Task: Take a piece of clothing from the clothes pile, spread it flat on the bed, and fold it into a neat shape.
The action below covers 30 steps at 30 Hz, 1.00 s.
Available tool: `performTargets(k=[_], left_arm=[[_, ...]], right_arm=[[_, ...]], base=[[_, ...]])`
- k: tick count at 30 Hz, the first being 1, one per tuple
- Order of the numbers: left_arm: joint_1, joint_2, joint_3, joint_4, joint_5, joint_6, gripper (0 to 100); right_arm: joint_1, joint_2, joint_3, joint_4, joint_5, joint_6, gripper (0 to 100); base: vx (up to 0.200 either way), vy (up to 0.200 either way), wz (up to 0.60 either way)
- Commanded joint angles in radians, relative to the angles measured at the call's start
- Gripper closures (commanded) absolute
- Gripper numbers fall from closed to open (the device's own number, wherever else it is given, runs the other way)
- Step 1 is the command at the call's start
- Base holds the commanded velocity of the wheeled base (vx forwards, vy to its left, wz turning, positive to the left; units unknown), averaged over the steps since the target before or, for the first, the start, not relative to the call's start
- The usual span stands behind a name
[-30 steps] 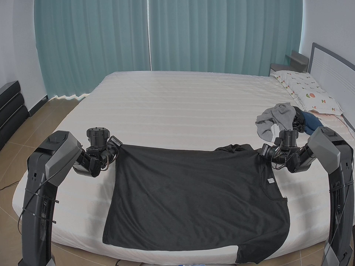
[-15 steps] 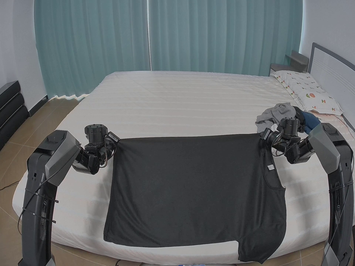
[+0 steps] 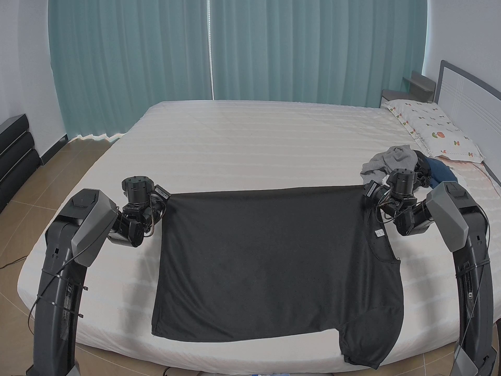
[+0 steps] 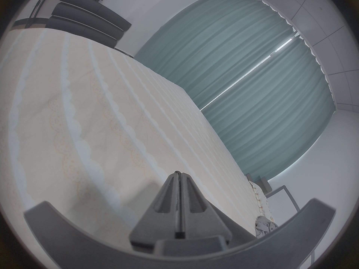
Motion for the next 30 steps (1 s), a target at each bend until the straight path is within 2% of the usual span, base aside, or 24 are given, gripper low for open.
performTargets(k=[1, 2, 3, 9, 14, 19, 21, 22, 23, 25, 27, 30], left_arm=[[-0.003, 0.014, -0.005, 0.003, -0.001, 0.000, 100], [-0.003, 0.014, -0.005, 0.003, -0.001, 0.000, 100], [-0.008, 0.012, -0.001, 0.003, -0.001, 0.000, 0], [-0.008, 0.009, 0.004, 0.003, 0.001, 0.004, 0], [-0.006, -0.026, 0.061, -0.006, 0.004, 0.003, 0], [-0.003, -0.180, 0.245, -0.029, -0.001, -0.007, 0], [0.000, -0.263, 0.363, -0.074, -0.011, -0.007, 0], [0.000, -0.263, 0.363, -0.074, -0.011, -0.007, 0], [0.000, -0.342, 0.473, -0.118, -0.028, -0.005, 0], [-0.003, -0.384, 0.530, -0.141, -0.045, -0.002, 0], [-0.008, -0.453, 0.627, -0.150, -0.059, -0.002, 0], [-0.011, -0.502, 0.714, -0.152, -0.060, -0.002, 0]], right_arm=[[0.001, 0.016, 0.003, 0.001, 0.001, 0.000, 100], [0.001, 0.016, 0.003, 0.001, 0.001, 0.000, 100], [0.003, 0.018, 0.009, 0.000, 0.001, 0.000, 0], [0.004, 0.016, 0.024, -0.003, 0.000, 0.003, 0], [-0.011, -0.071, 0.121, -0.005, 0.004, 0.014, 0], [-0.013, -0.234, 0.307, -0.008, 0.029, 0.089, 0], [-0.013, -0.306, 0.408, -0.010, 0.057, 0.094, 0], [-0.013, -0.306, 0.408, -0.010, 0.057, 0.094, 0], [-0.013, -0.387, 0.526, -0.008, 0.081, 0.095, 0], [-0.014, -0.438, 0.601, -0.008, 0.107, 0.097, 0], [-0.017, -0.530, 0.747, -0.010, 0.141, 0.109, 0], [-0.020, -0.598, 0.859, -0.010, 0.149, 0.118, 0]], base=[[0.000, 0.000, 0.00], [0.000, 0.000, 0.00], [0.000, 0.000, 0.00], [0.000, 0.000, 0.00], [0.000, 0.000, 0.00], [0.000, 0.000, 0.00], [0.000, 0.000, 0.00], [0.000, 0.000, 0.00], [0.000, 0.000, 0.00], [0.000, 0.000, 0.00], [0.000, 0.000, 0.00], [0.000, 0.000, 0.00]])
